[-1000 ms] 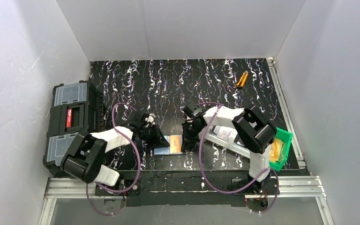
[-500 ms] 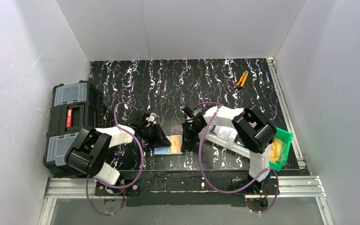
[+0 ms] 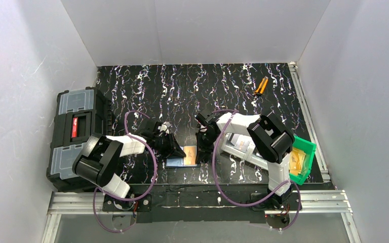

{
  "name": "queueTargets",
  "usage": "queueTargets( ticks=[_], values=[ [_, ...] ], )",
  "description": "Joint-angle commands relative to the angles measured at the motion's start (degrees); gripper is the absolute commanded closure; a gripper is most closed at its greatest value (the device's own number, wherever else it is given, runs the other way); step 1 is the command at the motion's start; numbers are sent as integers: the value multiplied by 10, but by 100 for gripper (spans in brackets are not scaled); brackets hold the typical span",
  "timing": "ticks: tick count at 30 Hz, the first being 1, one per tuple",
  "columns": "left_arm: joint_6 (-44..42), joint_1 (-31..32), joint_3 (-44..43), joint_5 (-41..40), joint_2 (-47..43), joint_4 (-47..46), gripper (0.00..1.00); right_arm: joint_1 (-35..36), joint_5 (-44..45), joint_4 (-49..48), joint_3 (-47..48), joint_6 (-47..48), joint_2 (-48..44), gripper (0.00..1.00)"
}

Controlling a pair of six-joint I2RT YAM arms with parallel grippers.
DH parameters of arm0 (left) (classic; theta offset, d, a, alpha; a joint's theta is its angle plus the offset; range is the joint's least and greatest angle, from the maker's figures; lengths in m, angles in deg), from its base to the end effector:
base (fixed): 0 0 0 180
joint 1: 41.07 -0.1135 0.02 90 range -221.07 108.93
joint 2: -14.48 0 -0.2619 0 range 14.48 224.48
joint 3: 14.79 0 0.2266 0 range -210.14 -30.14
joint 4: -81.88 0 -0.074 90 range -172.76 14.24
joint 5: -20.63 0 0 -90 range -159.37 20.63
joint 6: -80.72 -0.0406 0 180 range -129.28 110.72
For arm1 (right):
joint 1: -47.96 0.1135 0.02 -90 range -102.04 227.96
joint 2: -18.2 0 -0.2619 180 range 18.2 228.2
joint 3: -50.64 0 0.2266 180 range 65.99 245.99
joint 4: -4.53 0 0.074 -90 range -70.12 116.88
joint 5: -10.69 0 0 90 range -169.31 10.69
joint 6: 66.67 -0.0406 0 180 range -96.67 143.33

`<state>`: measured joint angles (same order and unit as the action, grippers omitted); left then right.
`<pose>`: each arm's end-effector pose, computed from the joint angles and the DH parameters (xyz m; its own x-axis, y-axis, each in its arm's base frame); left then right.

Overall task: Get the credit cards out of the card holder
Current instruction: Remove the credit card from the card holder.

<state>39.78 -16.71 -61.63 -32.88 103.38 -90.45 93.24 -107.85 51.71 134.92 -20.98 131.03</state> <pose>0.2197 -0.1260 0.1422 -0.9705 -0.2272 -0.0808 -0.0783 0.6138 -0.7856 0.2309 0.2607 0.1403 -0.9819 -0.1194 0.1471 -0.0296 0.8635 0.5035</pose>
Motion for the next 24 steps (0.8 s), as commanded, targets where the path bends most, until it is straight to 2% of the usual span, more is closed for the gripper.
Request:
queueTargets(
  ticks=[1,9,13,15,20,24],
  values=[
    [-20,12,-4,-24,17,31,82,17,95,-41,28,15,36,95],
    [-8,15,8,-4,12,3,85,21,99,-28,53,16,45,95],
    [9,15,12,13,7,-18,94,21,101,-28,55,18,47,95],
    [10,15,11,15,5,-13,100,21,102,-28,54,19,47,95],
    [-2,15,-2,-4,-12,39,100,21,108,-34,37,14,40,94],
    [-32,15,-25,-43,-35,121,100,20,111,-51,5,7,23,78]
  ],
)
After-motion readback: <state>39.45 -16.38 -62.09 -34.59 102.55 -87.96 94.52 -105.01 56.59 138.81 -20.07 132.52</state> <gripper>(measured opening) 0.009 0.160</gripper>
